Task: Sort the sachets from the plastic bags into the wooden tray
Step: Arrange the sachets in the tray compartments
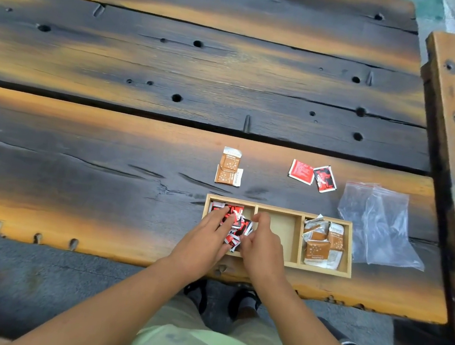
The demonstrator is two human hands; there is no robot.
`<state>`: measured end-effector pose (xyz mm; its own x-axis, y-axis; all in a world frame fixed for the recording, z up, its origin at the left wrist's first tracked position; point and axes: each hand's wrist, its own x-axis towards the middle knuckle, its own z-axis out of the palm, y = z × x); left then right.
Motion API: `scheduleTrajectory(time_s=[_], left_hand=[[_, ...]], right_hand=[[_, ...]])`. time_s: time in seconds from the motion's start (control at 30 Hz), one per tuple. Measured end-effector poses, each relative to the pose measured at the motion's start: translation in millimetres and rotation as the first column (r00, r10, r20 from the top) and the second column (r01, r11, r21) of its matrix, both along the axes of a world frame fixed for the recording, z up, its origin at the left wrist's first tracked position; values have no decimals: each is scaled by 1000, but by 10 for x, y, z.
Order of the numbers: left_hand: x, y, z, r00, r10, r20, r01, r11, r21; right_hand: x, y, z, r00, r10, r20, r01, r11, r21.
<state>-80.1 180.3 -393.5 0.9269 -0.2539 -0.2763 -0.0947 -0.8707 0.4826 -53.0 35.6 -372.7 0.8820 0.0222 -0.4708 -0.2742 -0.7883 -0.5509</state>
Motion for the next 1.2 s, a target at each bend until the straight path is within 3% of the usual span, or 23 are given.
scheduleTrajectory(time_s=[0.13,0.3,0.57,0.77,0.97,1.2], left_hand=[[-21,-26,38,1000,18,16,-18,1000,-6],[-29,-47,13,1000,-2,5,2,1000,21],[3,-85,-64,1000,-24,-1,24,995,99],[111,-156,38,998,38,57,-40,998,41],[336,-691,173,993,-24,118,27,999,-26],[633,-1501,270,999,-22,25,27,973,-229]], right_hand=[[-33,104,14,998,-41,-57,45,996,79],[63,-13,78,989,145,21,-140,978,-155],[0,-206,16,919,383,93,-361,913,-189],[-52,-485,67,976,180,124,-187,981,54],[13,-1242,157,987,-54,152,41,996,84],[122,-1894,66,962,-191,197,182,981,63]])
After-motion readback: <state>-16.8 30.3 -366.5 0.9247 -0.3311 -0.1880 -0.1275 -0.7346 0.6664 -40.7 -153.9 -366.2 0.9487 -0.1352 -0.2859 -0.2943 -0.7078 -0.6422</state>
